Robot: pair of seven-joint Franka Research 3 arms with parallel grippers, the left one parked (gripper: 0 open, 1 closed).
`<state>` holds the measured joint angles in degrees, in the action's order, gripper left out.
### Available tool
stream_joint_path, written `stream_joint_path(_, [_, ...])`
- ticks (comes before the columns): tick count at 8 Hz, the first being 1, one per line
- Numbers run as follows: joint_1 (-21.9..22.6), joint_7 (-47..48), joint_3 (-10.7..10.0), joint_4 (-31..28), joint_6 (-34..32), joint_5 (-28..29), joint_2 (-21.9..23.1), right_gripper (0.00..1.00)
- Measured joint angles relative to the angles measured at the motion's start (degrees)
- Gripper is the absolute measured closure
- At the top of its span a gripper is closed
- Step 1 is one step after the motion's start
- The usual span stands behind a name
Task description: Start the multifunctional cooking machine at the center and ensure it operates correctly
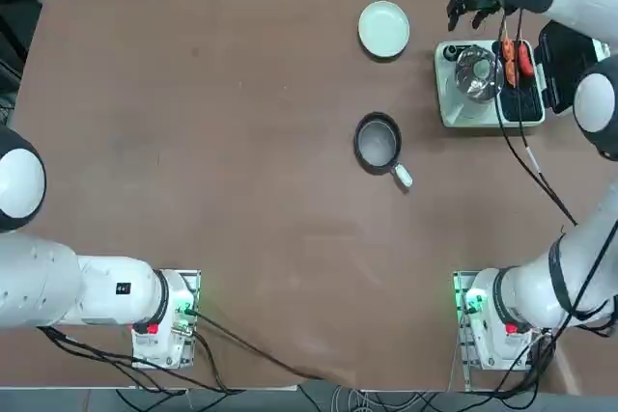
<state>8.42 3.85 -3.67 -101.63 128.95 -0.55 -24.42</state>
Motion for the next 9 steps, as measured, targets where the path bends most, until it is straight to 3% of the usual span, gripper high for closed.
stream_joint_path(4, [0.0,0.0,-0.1,0.0,3.4,0.0,-4.3,0.25])
stream_joint_path(9, [0.0,0.0,-0.1,0.0,3.4,0.0,-5.0,0.29])
